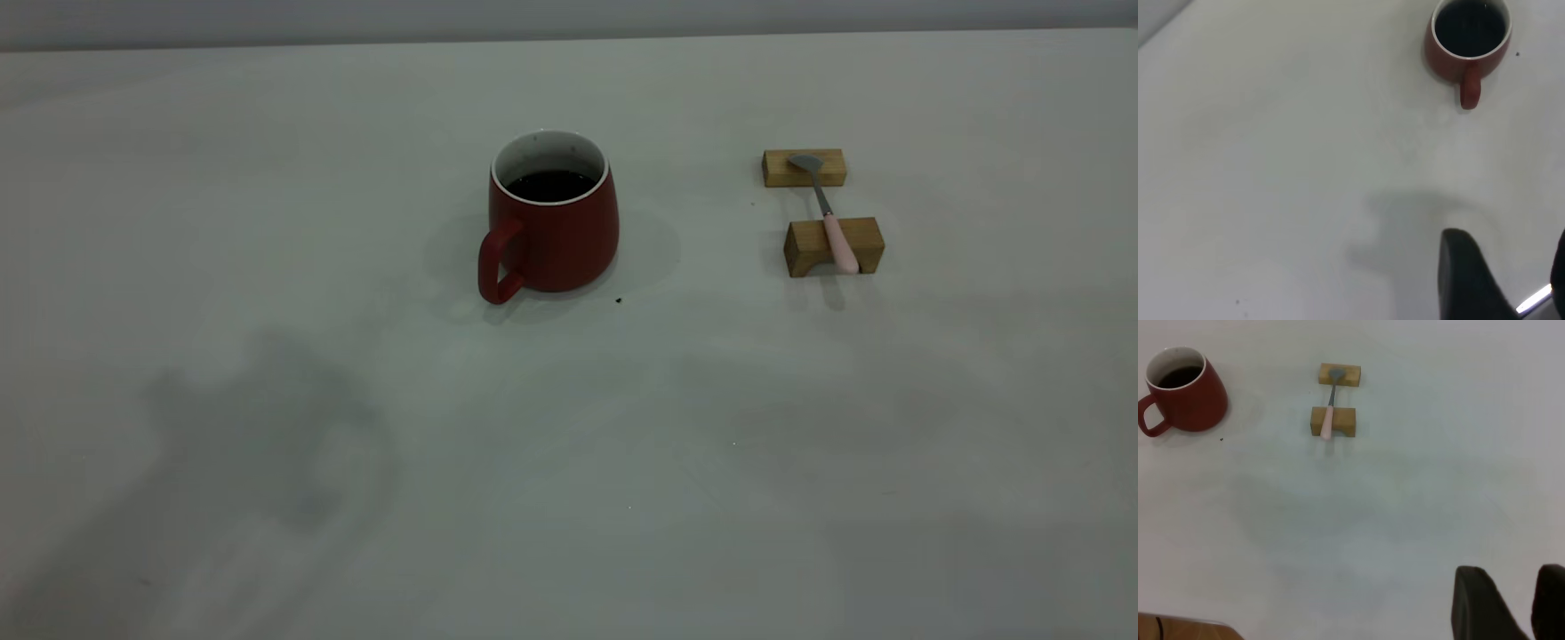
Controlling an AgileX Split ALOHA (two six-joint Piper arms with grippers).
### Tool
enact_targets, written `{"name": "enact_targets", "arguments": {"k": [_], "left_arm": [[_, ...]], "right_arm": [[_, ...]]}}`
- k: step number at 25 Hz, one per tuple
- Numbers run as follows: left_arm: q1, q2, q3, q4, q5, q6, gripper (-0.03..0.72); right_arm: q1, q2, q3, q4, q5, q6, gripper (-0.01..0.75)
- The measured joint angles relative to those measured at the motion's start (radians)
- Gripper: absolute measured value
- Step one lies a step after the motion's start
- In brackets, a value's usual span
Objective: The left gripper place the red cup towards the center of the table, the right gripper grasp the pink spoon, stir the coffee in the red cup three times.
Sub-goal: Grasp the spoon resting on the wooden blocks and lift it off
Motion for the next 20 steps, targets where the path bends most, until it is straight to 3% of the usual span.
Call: {"name": "enact_targets", "arguments": {"k": [6,13,15,20], "left_arm": [[0.000,-0.246,0.007,-0.015,0.229,-0.094,0.304],[0.017,-0.488,0.156,-0.071,0.229,-0.157,0.258],[0.074,-0.568,0.244,-0.119,0.229,-0.158,0.250],[0.315,-0.843,0.499,-0.137,0.224,-0.156,0.247]], "right_arm": [[0.000,0.000,0.000,0.000,0.000,0.000,0.238],[0.000,0.000,0.000,0.000,0.000,0.000,0.238],[0.000,0.000,0.000,0.000,0.000,0.000,0.238],[0.000,0.000,0.000,0.000,0.000,0.000,0.238]]}}
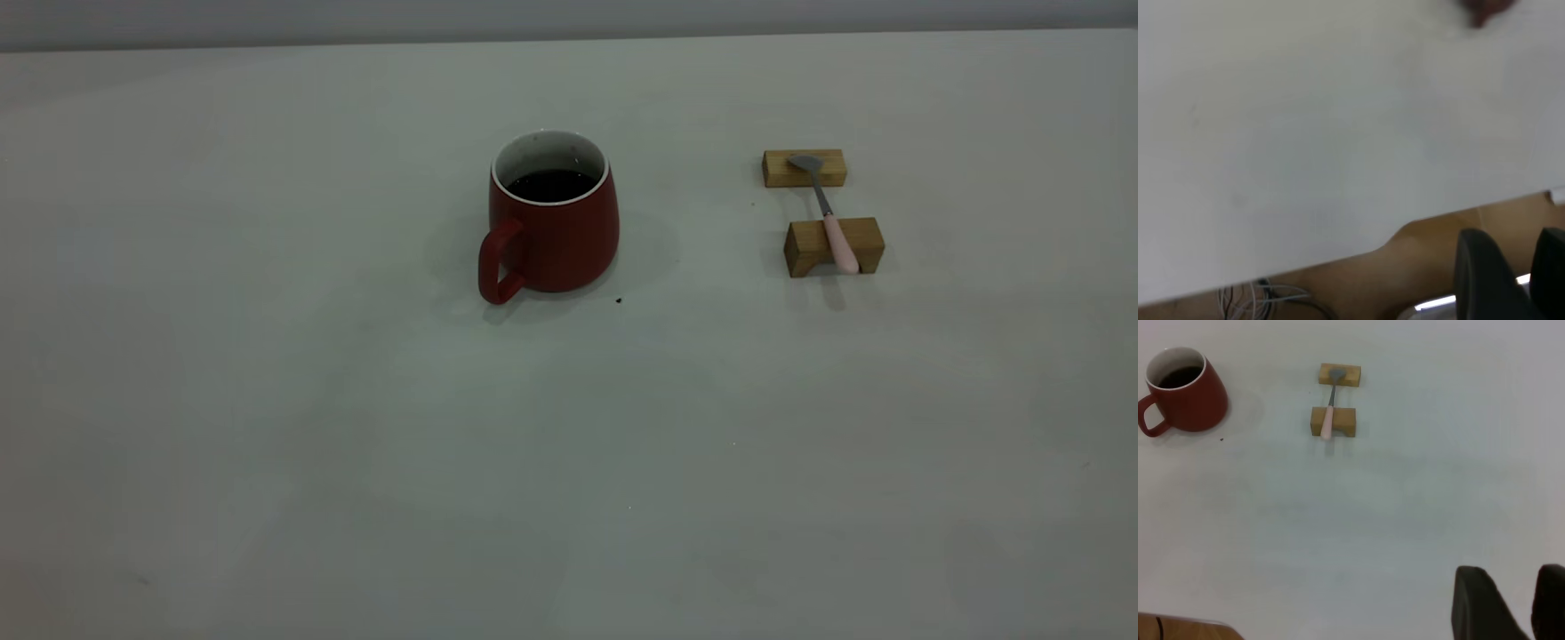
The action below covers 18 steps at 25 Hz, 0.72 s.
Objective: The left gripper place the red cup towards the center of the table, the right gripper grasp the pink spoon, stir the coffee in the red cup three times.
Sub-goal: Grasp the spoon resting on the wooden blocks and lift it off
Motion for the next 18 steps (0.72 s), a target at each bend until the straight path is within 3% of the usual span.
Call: {"name": "enact_targets", "arguments": {"k": [5,18], "left_arm": [[0.112,-0.229,0.169,0.000,-0.031,0.001,0.247],[0.121,-0.427,0.227,0.009,-0.032,0.033,0.247]], "right_arm": [[0.000,0.000,0.000,0.000,0.000,0.000,0.238],[0.000,0.000,0.000,0.000,0.000,0.000,0.238]]}}
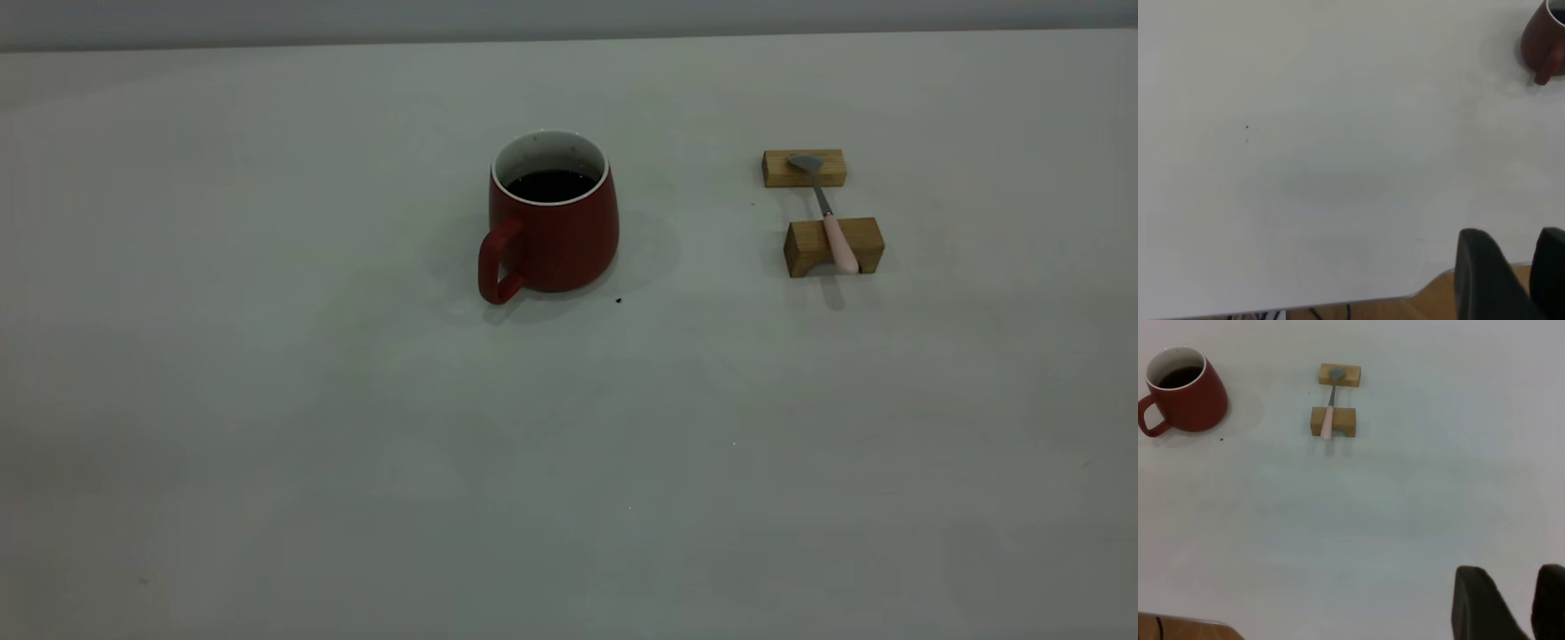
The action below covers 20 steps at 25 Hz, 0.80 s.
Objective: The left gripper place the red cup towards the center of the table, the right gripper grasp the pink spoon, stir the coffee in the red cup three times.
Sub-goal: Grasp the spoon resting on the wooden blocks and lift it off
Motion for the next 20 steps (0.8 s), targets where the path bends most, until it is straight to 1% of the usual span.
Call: {"name": "enact_targets", "arguments": {"k": [12,17,20], "left_arm": [[0.000,-0.001,0.000,0.000,0.000,0.000,0.247],[0.000,-0.001,0.000,0.000,0.000,0.000,0.247],[0.000,-0.001,0.000,0.000,0.000,0.000,0.247]], "right_arm": [[0.000,0.000,0.000,0.004,0.000,0.000,0.238],[0.000,0.000,0.000,0.067,-0.009,0.003,0.238],[0.000,0.026,-0.016,0.109,-0.046,0.061,0.238]]}}
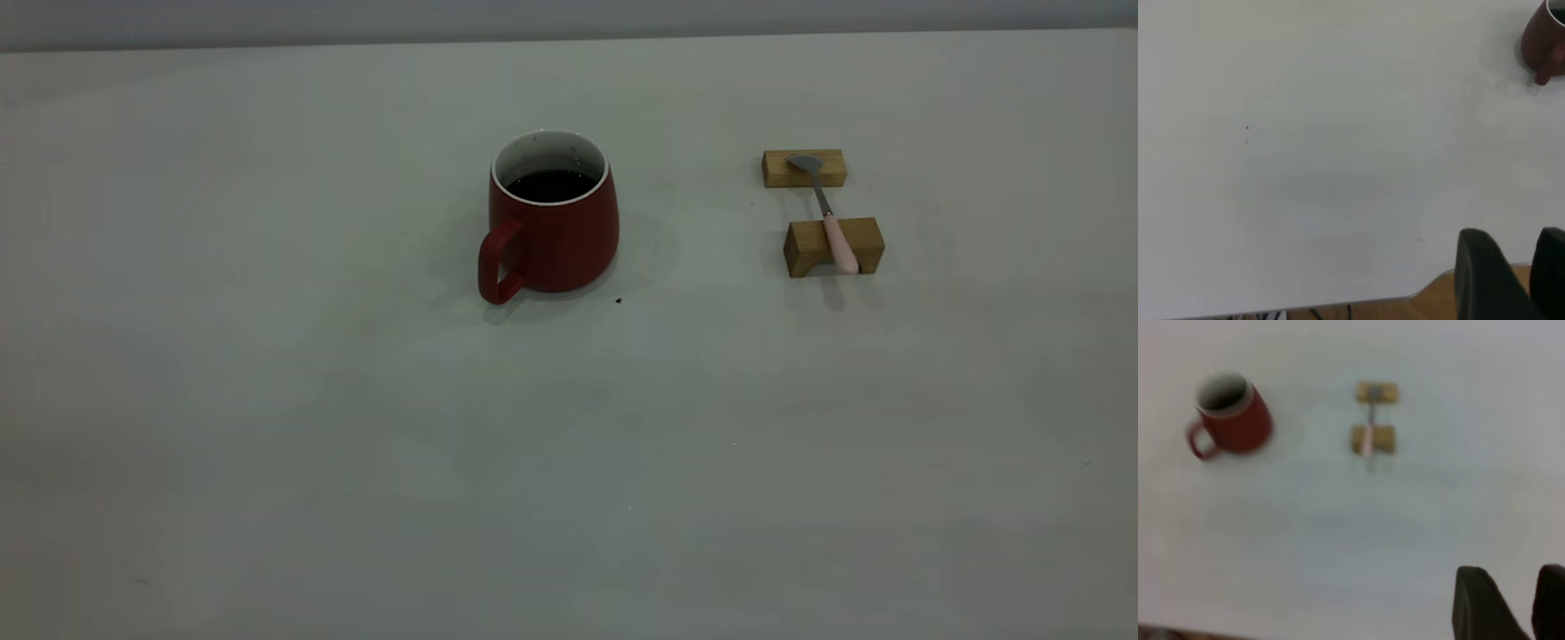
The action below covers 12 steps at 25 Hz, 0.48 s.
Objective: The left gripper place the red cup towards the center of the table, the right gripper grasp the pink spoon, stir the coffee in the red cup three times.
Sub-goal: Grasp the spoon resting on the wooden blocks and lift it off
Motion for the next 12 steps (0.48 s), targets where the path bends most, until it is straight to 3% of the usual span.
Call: {"name": "enact_targets", "arguments": {"k": [7,12], "left_arm": [[0.000,0.000,0.000,0.000,0.000,0.000,0.247],[0.000,0.000,0.000,0.001,0.000,0.000,0.247]], "right_arm": [[0.000,0.406,-0.076,-0.014,-0.158,0.023,0.260],[0.000,0.809,-0.126,-0.019,-0.293,-0.001,0.399]]}}
